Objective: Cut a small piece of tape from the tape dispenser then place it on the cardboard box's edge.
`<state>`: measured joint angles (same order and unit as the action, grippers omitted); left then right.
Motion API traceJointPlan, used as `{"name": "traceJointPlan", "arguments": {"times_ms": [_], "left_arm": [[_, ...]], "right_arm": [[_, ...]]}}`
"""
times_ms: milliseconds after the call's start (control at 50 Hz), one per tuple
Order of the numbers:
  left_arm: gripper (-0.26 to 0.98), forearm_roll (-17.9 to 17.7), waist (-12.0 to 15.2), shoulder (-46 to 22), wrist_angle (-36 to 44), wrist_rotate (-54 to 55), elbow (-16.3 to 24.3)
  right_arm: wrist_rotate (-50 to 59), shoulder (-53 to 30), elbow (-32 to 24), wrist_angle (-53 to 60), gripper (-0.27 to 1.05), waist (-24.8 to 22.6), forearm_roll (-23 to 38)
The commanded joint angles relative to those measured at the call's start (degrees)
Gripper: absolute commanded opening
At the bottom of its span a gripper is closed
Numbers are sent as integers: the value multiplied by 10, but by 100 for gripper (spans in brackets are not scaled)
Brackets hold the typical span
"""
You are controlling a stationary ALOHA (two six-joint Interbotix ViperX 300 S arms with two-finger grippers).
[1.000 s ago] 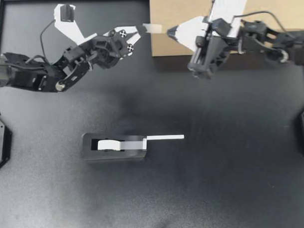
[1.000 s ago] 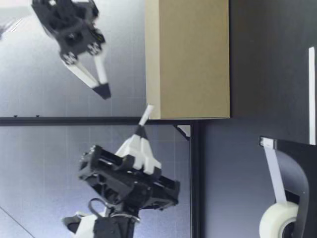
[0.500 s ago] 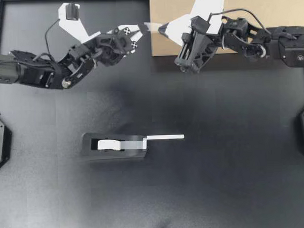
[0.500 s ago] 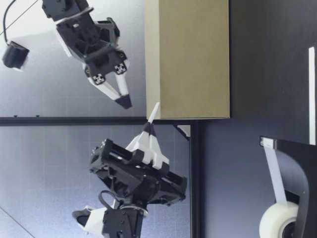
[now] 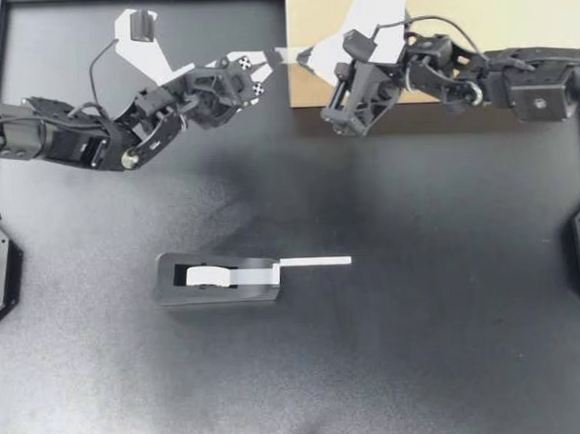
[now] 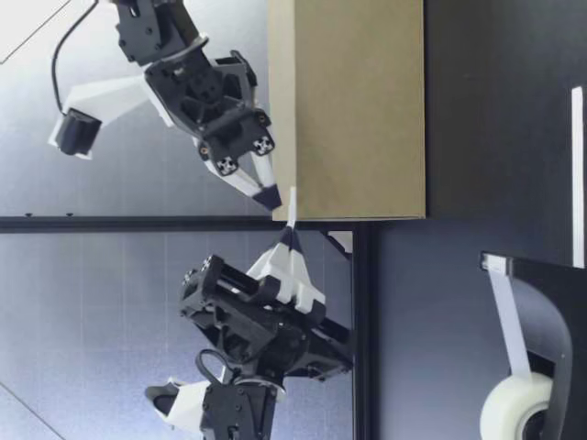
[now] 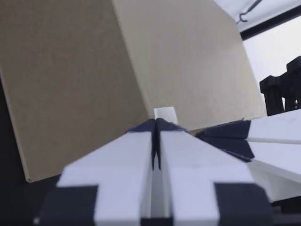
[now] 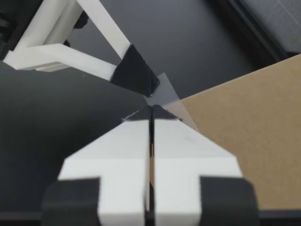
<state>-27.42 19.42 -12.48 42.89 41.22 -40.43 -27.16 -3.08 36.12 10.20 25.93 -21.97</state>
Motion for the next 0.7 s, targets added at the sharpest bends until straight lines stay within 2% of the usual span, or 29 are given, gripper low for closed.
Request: {"name": "traceJointPlan", "arguments": {"times_ms": [0,440,680], "left_arm": [[-12,1,4,7,3,-2,9],[-12,0,4,7,3,-2,6],[-12,-1,5,7,3,-2,4]], "right_arm": [[1,4,-14,2,-14,7,1],[2,-16,-21,-1,-14,27,1],[-1,-41,-46,-21,-14,28,1]]}}
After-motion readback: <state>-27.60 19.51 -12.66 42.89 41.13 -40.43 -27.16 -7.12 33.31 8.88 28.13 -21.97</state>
